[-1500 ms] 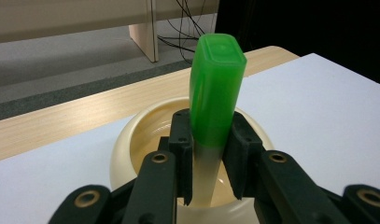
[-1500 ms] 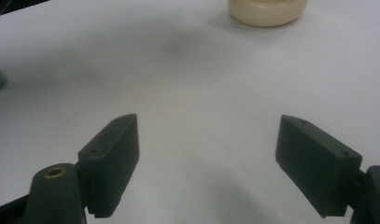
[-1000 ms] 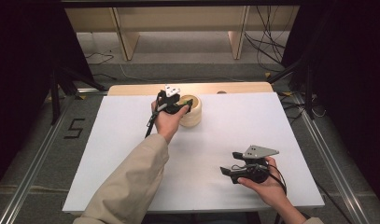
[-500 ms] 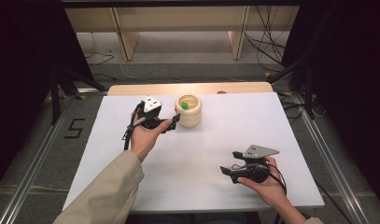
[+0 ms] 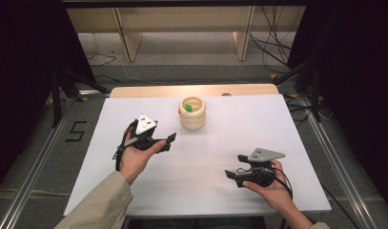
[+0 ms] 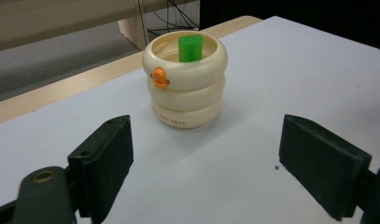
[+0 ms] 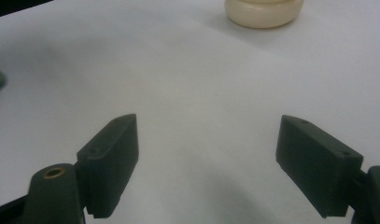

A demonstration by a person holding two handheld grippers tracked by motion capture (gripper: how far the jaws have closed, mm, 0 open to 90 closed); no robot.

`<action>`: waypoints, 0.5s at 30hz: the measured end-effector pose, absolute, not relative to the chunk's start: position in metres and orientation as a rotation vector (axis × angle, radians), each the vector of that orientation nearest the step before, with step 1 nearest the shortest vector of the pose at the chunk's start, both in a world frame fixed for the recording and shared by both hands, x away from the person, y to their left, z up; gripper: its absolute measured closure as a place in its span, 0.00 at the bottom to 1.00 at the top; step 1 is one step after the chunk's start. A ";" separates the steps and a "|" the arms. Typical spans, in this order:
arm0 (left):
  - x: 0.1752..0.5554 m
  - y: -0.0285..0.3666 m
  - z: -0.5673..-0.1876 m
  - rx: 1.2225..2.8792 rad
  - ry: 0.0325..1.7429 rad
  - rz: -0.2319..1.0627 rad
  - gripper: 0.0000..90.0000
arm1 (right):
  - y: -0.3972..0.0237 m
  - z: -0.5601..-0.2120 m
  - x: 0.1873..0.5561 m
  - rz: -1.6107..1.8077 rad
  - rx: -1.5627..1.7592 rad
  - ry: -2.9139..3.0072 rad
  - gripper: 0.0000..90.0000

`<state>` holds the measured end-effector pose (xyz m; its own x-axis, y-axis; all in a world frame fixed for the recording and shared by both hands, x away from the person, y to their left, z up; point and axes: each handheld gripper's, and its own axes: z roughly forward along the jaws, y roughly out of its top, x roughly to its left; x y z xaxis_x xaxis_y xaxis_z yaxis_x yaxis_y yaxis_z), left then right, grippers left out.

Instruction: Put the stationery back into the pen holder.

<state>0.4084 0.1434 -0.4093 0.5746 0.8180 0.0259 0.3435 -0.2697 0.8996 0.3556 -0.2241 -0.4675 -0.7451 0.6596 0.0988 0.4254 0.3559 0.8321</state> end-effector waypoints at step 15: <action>0.380 0.157 -0.425 1.883 0.936 0.609 0.19 | -0.224 -0.468 0.356 1.339 0.970 2.366 0.24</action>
<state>0.3804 0.1567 -0.4252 0.5891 0.8075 0.0295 0.3540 -0.2908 0.8889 0.3556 -0.2240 -0.4676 -0.7455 0.6590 0.0999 0.4251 0.3547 0.8327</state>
